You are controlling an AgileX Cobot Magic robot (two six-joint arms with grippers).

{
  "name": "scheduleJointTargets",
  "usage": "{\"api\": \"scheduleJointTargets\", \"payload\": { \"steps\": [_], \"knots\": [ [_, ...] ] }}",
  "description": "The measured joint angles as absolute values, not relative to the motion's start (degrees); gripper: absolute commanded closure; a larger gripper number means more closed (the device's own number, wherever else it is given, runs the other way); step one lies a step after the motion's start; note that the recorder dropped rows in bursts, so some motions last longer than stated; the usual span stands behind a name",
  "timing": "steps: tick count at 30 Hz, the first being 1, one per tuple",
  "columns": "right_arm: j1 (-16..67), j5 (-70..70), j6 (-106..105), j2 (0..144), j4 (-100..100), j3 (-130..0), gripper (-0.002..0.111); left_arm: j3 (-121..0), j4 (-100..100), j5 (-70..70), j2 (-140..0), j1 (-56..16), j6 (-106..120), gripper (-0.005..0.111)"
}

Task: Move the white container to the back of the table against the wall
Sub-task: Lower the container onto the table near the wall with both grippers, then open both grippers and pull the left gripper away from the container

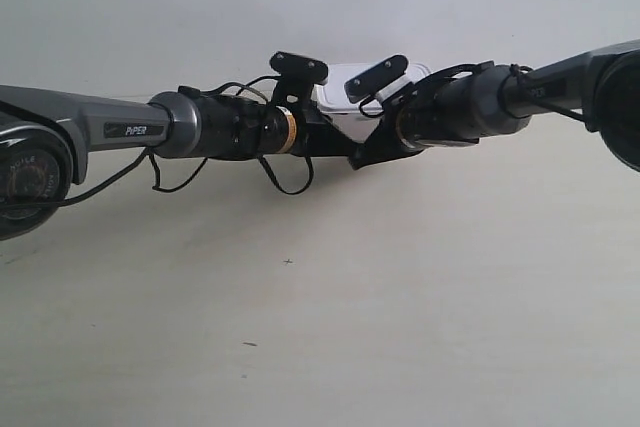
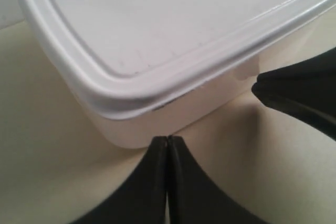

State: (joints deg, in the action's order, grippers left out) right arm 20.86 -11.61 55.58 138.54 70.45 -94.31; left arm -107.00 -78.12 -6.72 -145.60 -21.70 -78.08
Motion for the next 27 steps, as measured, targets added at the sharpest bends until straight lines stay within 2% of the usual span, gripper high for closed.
{"api": "scheduleJointTargets", "payload": {
  "steps": [10,15,19,27],
  "knots": [
    [20.9,-11.2,55.6,140.0,69.7,-97.1,0.108,-107.0,-78.1,-7.5,-145.6,-21.8,-78.7,0.107],
    [20.9,-9.2,55.6,140.0,69.5,-97.2,0.108,-103.1,-78.1,-4.8,-142.7,-22.0,-79.7,0.107],
    [20.9,-8.6,55.6,140.1,69.5,-97.5,0.108,-96.9,-78.1,-3.3,-136.8,-22.0,-82.2,0.107],
    [20.9,-6.5,55.7,141.0,68.6,-100.5,0.108,-76.5,-77.9,-3.5,-121.0,-22.1,-85.7,0.107]
  ]
}}
